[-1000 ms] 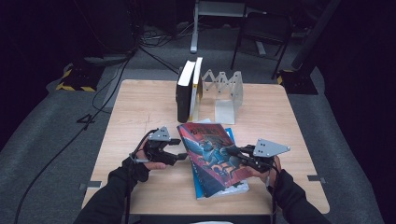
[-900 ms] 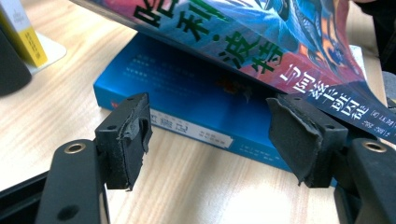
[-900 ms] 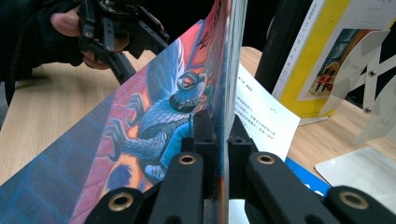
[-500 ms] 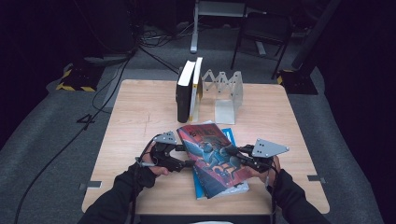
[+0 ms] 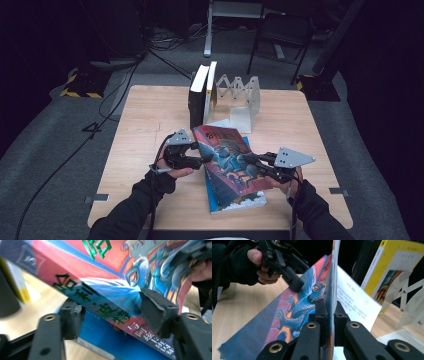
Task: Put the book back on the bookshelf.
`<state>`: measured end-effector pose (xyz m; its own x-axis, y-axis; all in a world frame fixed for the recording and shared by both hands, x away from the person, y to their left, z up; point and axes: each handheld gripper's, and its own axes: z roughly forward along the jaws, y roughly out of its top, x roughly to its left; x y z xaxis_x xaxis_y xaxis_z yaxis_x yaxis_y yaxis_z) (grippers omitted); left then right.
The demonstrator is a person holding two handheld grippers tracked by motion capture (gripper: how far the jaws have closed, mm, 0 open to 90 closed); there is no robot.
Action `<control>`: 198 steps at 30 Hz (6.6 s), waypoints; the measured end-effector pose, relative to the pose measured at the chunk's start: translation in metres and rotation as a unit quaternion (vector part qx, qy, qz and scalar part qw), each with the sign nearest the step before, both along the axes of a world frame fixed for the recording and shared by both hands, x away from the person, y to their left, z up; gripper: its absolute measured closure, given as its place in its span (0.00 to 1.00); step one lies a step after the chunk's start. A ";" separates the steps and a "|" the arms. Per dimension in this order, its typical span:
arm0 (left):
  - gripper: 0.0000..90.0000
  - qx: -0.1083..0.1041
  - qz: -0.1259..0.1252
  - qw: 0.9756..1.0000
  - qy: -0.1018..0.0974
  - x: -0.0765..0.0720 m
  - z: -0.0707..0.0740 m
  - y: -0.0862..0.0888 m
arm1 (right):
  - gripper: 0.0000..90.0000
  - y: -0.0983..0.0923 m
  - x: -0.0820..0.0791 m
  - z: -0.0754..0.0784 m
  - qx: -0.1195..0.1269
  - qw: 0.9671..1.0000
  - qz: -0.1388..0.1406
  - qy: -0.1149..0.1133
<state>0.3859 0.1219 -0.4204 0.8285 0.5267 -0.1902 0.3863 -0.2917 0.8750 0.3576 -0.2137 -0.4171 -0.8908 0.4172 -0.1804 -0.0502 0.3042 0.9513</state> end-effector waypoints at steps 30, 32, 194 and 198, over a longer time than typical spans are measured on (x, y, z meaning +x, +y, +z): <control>0.78 -0.004 -0.085 0.979 -0.185 -0.038 0.051 -0.015 | 0.70 -0.025 -0.005 0.007 0.036 0.998 -0.050 -0.033; 0.79 -0.003 -0.094 0.978 -0.188 -0.043 0.051 -0.014 | 0.62 -0.030 -0.004 0.007 0.047 0.996 -0.065 -0.034; 0.81 0.005 0.165 0.974 -0.156 0.070 0.011 -0.030 | 0.49 -0.079 0.012 -0.030 -0.049 0.980 -0.170 0.093; 0.81 -0.024 0.165 0.977 -0.133 0.068 0.006 -0.022 | 0.49 -0.079 0.012 -0.031 -0.050 0.980 -0.170 0.093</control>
